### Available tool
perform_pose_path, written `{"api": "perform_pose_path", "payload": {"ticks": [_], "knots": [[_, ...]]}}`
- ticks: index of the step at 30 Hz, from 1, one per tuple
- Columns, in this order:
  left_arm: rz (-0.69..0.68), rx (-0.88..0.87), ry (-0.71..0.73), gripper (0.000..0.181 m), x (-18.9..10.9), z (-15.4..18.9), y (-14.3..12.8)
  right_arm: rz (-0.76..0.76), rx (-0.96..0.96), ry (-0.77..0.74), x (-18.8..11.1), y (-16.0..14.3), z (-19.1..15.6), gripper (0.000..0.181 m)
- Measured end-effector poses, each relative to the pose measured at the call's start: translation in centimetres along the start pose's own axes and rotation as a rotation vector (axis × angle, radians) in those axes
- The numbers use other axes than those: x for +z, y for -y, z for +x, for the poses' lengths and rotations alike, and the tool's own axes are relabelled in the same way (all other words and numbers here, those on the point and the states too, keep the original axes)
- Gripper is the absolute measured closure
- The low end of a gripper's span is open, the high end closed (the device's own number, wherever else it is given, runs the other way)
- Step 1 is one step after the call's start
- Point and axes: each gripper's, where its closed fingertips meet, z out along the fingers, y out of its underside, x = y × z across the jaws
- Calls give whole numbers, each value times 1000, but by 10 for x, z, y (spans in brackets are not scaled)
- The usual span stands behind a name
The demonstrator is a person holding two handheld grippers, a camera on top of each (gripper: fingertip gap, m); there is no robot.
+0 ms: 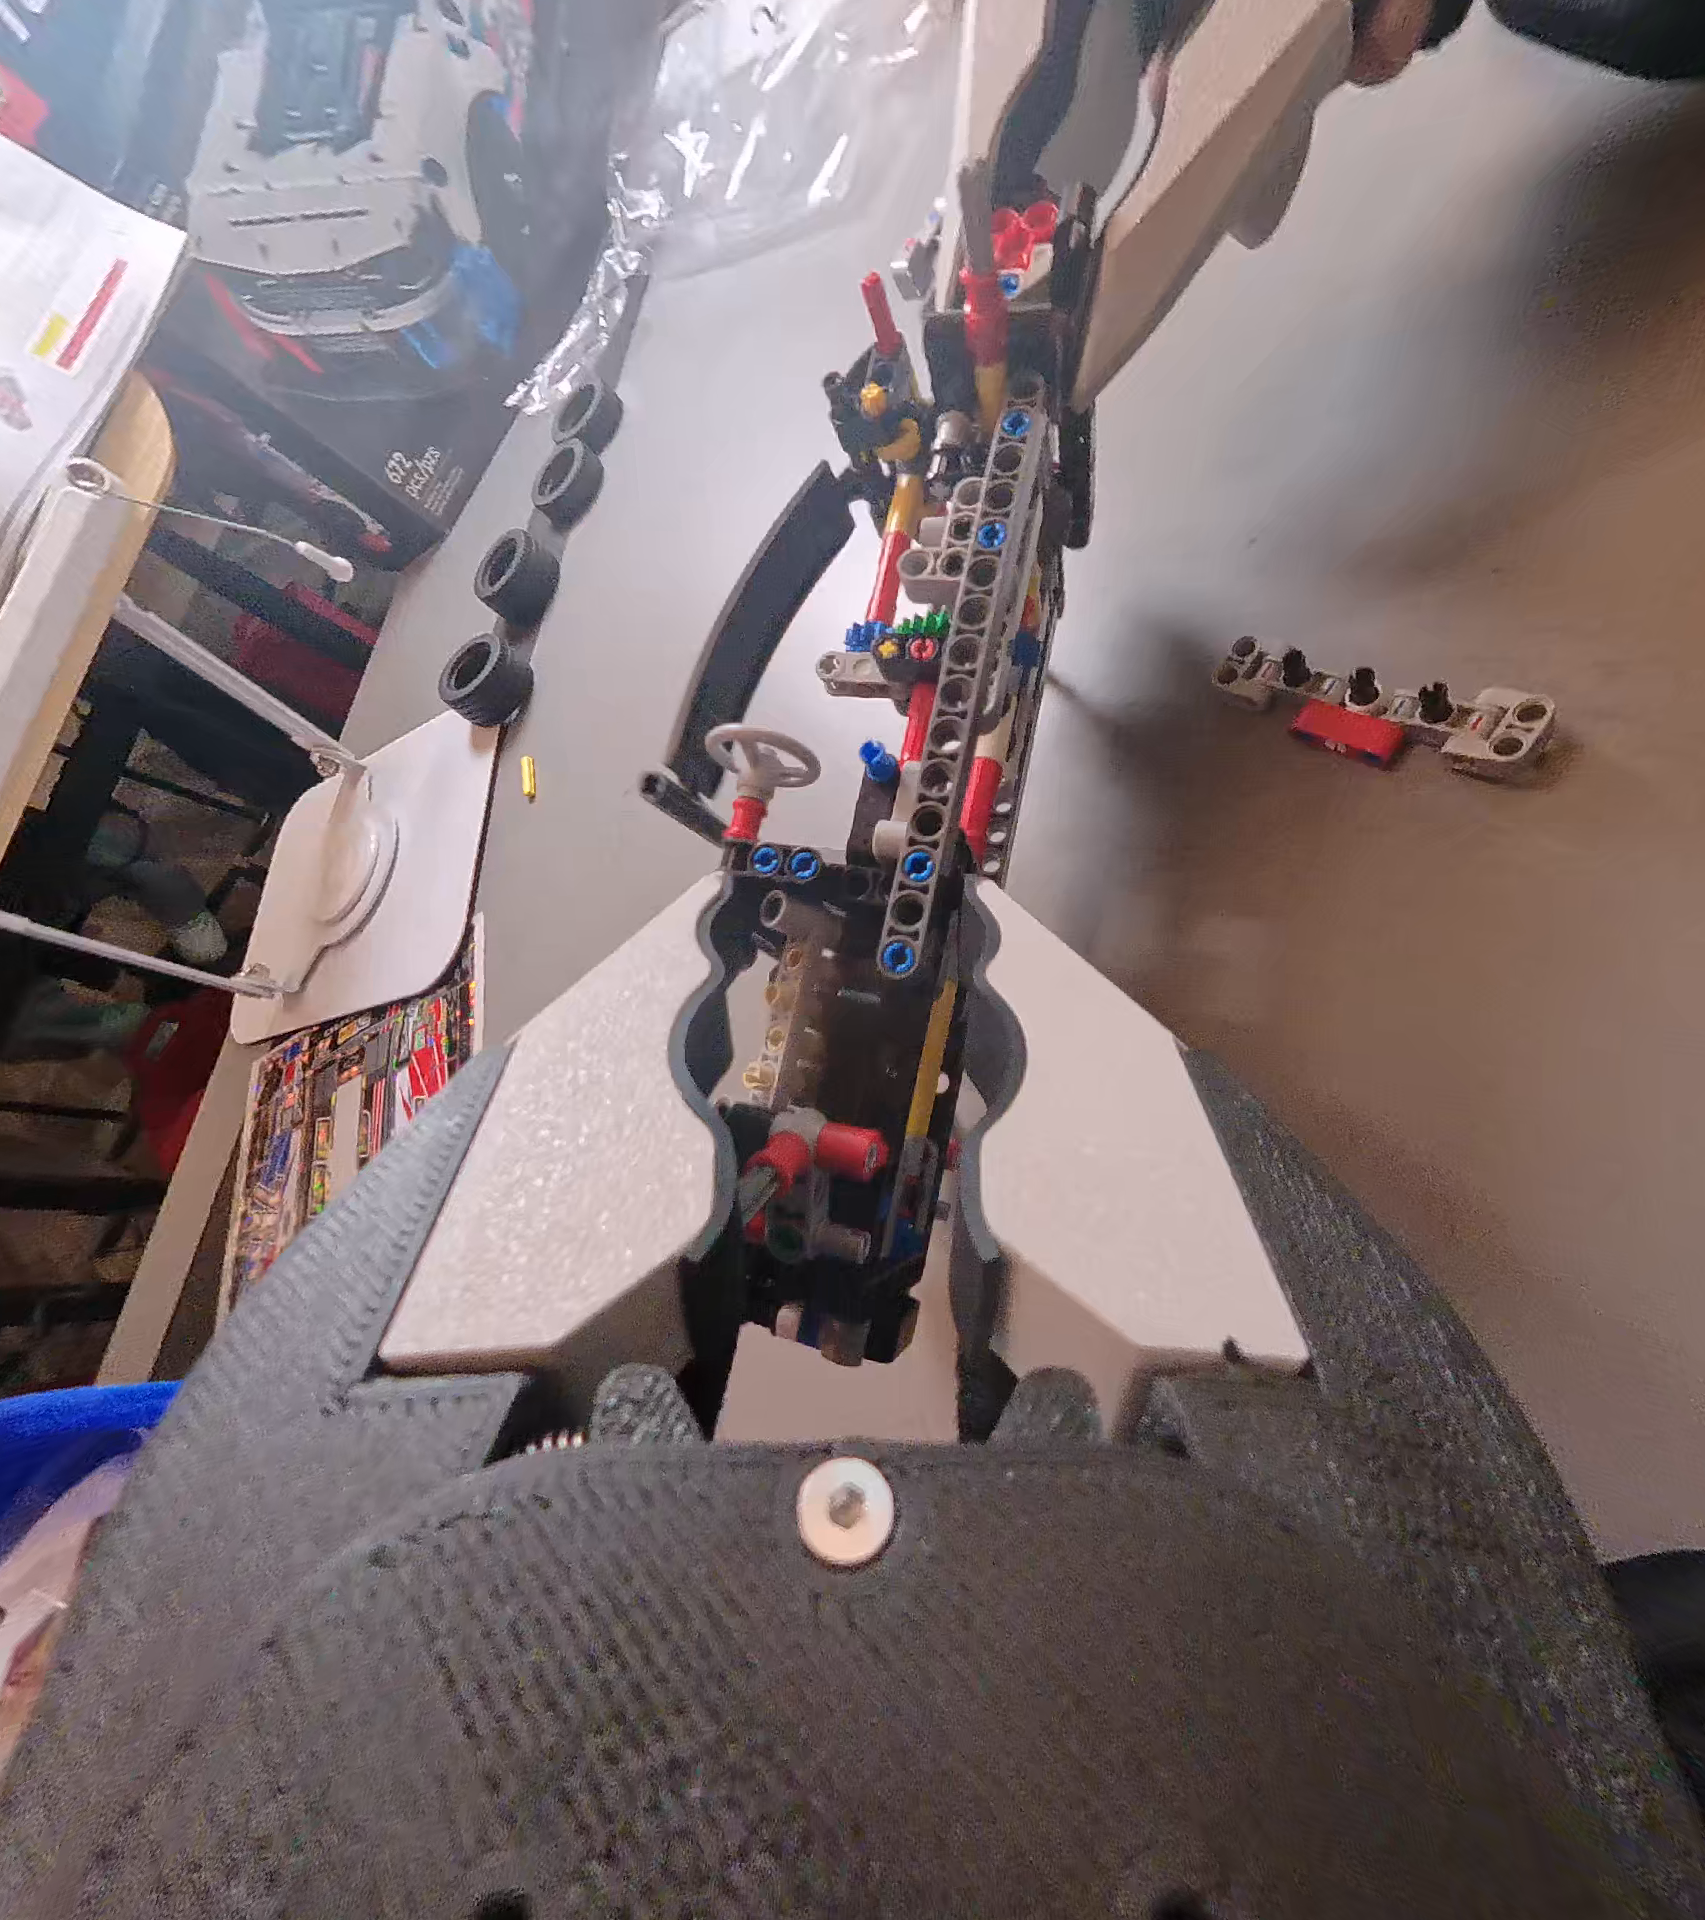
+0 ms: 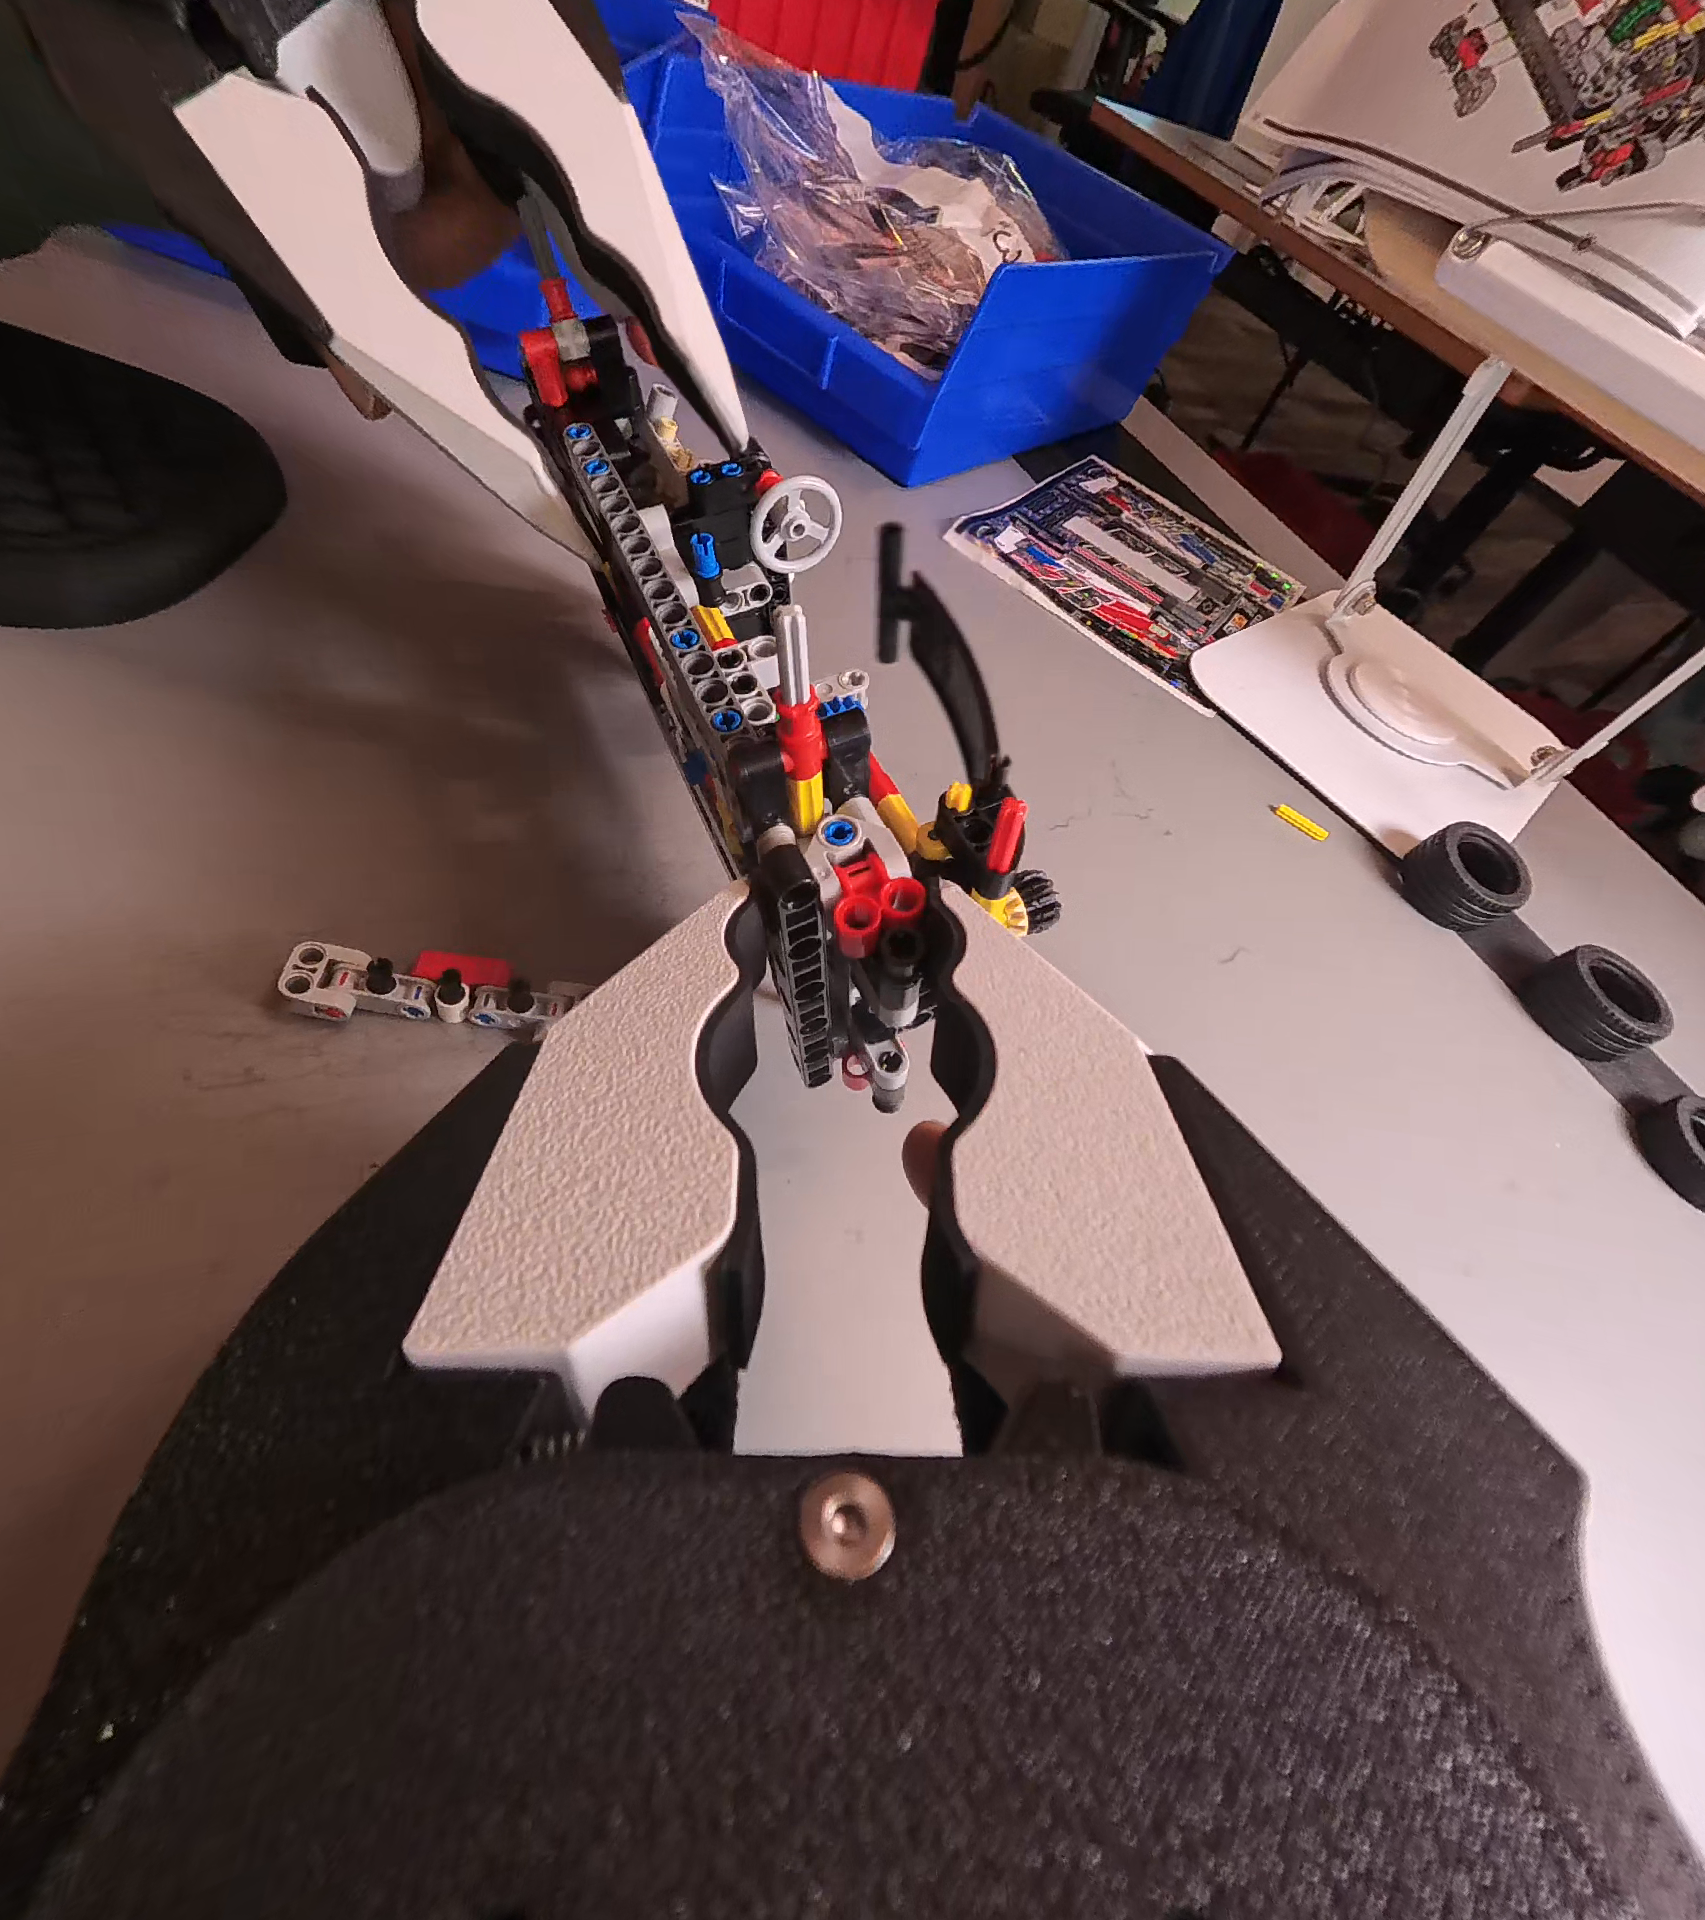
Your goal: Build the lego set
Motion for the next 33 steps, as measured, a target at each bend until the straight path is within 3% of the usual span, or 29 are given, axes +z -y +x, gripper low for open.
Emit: {"api": "perform_pose_path", "payload": {"ticks": [1, 9, 14, 23, 30, 33], "knots": [[-18, 21, -8, 144, 1, 1, 0, -1, 4, 1, 0, 0, 1, 154], [-75, 120, -81, 152, 6, 4, 7, -3, 82, 69, -6, -4, 11, 154], [-72, 85, -185, 167, 8, 15, 17, -1, 125, 188, -10, -7, 21, 154], [-120, -20, -301, 164, 14, 18, 19, -56, 79, 389, -2, -6, 28, 154], [-96, -132, -318, 165, 17, 14, 20, -28, 87, 347, -2, -4, 38, 154], [-67, -157, -302, 166, 19, 12, 19, -20, -49, 229, -28, 15, 46, 153]]}}
